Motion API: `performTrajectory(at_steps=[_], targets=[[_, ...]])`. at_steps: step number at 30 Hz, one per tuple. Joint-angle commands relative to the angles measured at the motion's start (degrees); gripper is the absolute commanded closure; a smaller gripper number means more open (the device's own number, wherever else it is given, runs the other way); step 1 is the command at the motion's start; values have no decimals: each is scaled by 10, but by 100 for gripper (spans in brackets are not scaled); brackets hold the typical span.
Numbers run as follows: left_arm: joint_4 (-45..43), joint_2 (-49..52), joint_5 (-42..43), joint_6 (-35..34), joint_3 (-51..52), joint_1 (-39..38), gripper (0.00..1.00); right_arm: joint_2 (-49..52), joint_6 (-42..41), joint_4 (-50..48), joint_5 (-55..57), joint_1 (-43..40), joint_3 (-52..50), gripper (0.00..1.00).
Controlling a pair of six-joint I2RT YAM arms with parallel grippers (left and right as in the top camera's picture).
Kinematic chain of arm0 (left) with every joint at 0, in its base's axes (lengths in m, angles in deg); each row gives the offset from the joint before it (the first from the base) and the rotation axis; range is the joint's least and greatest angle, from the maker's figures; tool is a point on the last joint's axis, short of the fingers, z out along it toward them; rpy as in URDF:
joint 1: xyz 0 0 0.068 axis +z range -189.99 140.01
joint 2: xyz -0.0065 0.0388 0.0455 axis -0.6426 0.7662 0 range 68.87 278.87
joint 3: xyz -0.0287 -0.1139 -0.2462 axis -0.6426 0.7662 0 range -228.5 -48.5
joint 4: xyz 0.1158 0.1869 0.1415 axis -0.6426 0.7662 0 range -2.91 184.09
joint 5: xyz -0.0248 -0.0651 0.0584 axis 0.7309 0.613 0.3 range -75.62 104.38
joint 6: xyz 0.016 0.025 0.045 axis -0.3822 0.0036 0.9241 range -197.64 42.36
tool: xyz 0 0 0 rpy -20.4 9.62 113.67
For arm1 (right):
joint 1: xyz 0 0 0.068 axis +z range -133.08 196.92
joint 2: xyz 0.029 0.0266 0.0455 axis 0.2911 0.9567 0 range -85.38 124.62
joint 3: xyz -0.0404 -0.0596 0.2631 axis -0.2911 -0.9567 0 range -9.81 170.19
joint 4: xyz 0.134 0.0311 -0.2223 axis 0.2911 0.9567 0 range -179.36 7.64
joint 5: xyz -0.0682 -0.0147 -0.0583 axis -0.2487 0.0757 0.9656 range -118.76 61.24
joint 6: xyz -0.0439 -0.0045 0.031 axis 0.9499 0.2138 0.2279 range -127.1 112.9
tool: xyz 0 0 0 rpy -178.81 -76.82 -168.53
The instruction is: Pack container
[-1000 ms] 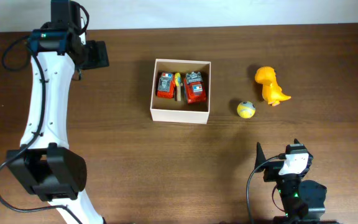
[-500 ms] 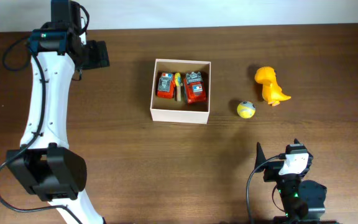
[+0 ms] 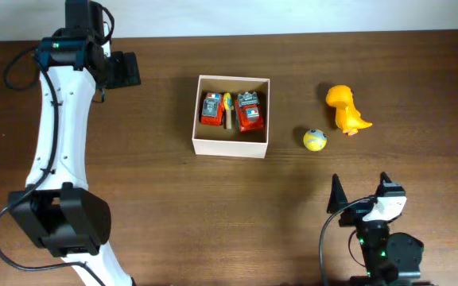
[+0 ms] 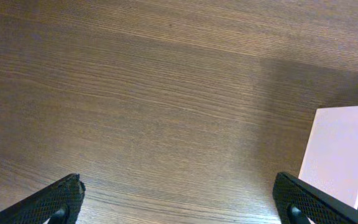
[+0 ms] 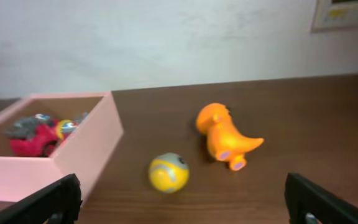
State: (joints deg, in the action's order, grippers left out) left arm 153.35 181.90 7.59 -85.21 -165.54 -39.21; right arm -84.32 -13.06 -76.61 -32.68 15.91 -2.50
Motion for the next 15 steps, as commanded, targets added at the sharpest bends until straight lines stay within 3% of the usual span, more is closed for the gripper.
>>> performTrajectory(at_steps=[1,6,15], targets=[[0,-15,6,-7,-10,1,1,27,-61,33,-30,3,78,1],[0,-15,6,-7,-10,1,1,146,-60,147,-37,3,215,1],[0,-15,6,-7,-10,1,1,471,-1,319,-151,3,536,2]])
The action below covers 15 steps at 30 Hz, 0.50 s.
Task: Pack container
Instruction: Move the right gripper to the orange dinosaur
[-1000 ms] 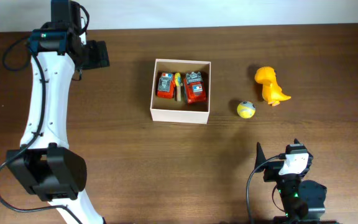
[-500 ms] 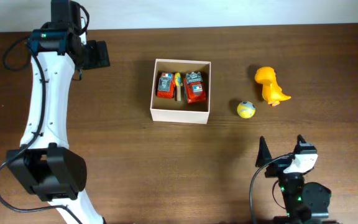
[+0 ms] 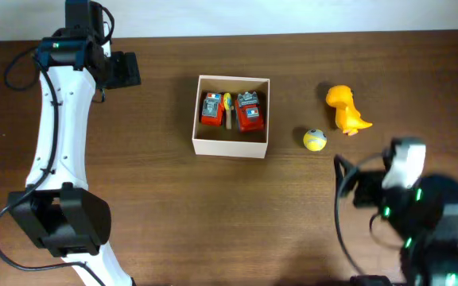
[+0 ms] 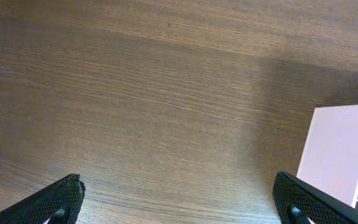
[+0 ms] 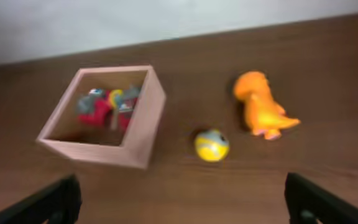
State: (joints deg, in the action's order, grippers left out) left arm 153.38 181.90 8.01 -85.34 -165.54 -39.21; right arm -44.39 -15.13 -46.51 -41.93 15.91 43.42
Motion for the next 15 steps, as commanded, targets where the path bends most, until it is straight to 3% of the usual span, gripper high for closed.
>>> performTrajectory(at_steps=[1,5,10,15], targets=[[0,-15,2,-6,-10,1,1,105,19,26,-60,3,107,1],[0,-15,2,-6,-10,1,1,201,-12,28,-128,3,184,1],[0,-15,2,-6,-10,1,1,285,-10,26,-133,3,216,1],[0,-15,2,-6,-10,1,1,358,8,88,-94,3,230,1]])
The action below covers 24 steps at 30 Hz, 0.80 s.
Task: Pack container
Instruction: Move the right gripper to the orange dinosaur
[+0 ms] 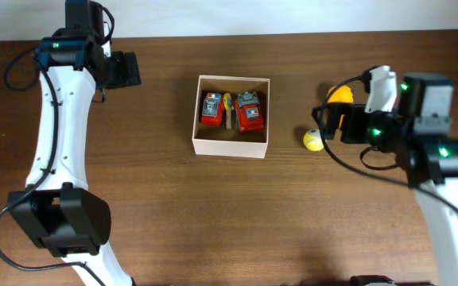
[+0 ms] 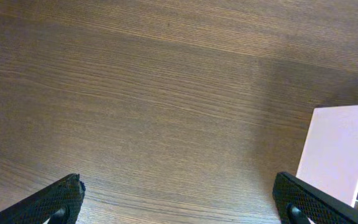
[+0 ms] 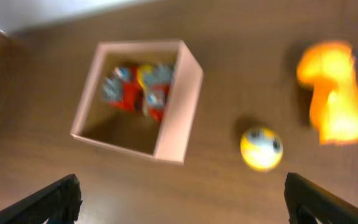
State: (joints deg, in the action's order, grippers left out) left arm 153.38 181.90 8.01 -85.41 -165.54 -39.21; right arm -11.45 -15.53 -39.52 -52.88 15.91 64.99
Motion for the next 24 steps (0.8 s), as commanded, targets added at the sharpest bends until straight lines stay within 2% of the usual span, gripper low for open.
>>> performTrajectory(at_steps=[1,6,12,15,24], targets=[[0,-15,2,-5,-10,1,1,42,12,32,34,3,14,1],[0,-15,2,-5,-10,1,1,93,8,83,96,3,15,1],[0,-15,2,-5,-10,1,1,108,8,97,78,3,15,1],[0,-15,2,-5,-10,1,1,110,-10,66,79,3,12,1],[0,-15,1,-5,-10,1,1,189,34,-29,120,9,12,1]])
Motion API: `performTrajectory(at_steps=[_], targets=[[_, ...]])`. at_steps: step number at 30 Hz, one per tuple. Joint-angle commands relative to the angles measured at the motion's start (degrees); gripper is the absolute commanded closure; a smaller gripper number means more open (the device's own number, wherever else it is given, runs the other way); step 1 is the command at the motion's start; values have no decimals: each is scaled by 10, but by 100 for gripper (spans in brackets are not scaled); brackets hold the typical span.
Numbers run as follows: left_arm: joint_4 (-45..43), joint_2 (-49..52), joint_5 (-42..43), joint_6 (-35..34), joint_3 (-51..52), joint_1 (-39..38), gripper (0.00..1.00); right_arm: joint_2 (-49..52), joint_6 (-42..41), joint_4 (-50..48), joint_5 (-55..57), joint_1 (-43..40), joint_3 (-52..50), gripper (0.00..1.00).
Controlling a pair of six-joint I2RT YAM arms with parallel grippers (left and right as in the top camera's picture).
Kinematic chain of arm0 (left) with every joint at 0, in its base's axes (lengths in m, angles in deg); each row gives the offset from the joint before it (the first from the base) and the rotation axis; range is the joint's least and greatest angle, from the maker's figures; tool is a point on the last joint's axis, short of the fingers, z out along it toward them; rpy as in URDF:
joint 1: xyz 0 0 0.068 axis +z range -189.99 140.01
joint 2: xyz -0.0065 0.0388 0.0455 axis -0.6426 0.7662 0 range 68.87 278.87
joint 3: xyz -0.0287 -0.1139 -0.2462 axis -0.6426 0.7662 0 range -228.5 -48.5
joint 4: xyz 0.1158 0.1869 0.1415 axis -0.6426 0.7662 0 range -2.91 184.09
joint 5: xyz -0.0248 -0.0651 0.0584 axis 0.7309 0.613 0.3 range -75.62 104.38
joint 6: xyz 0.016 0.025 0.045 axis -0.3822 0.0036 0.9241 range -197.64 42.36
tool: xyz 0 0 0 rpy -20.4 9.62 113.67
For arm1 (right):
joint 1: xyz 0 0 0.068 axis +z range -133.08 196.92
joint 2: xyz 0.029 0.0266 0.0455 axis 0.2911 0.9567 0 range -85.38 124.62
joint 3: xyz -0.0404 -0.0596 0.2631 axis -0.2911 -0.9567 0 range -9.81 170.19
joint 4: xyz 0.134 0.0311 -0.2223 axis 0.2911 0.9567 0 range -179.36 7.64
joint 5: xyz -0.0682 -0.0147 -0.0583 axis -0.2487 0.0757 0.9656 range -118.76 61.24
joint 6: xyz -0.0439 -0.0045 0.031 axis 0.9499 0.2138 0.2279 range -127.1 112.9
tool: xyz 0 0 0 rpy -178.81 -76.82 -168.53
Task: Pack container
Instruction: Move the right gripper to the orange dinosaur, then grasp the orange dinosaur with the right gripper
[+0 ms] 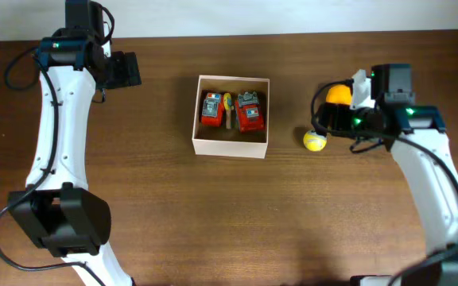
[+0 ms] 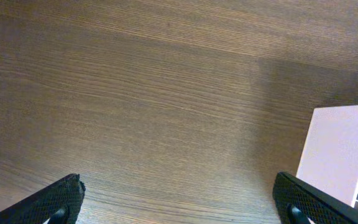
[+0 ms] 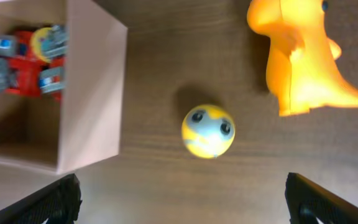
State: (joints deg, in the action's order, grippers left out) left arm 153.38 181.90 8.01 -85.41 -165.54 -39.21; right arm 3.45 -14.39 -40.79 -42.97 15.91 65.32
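Observation:
The pale open box [image 1: 231, 145] sits mid-table with two red toy robots [image 1: 249, 112] and a small yellow piece inside; its wall also shows in the right wrist view [image 3: 92, 93]. A yellow ball [image 3: 208, 131] lies right of the box, also seen from overhead [image 1: 315, 141]. Beyond it stands an orange dinosaur [image 3: 300, 59], partly hidden under my right arm in the overhead view [image 1: 339, 93]. My right gripper [image 3: 182, 202] hangs open above the ball and dinosaur. My left gripper [image 2: 179, 202] is open over bare wood left of the box [image 2: 337, 155].
The brown wooden table [image 1: 213, 214] runs to a white wall along its far edge. My left arm [image 1: 58, 119] stretches up the table's left side.
My right gripper has moved lower and closer over the ball and dinosaur, which now fill more of its view. The left arm and the toys have not moved.
My right gripper began low at the table's front right edge, looking across at the toys. It then stood higher, then over the area right of the box, and now hangs above the ball and dinosaur. My left gripper stayed open left of the box throughout.

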Motion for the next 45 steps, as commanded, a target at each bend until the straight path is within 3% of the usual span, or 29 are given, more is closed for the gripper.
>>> performTrajectory(at_steps=[1,7,19,28,45], targets=[[0,-15,2,-5,-10,1,1,49,24,-22,22,11,9,0],[0,-15,2,-5,-10,1,1,88,24,-44,47,13,9,0],[0,-15,2,-5,-10,1,1,91,48,-106,264,13,13,0],[0,-15,2,-5,-10,1,1,130,73,-200,267,13,13,2],[0,-15,2,-5,-10,1,1,203,37,-198,252,-37,13,6]])
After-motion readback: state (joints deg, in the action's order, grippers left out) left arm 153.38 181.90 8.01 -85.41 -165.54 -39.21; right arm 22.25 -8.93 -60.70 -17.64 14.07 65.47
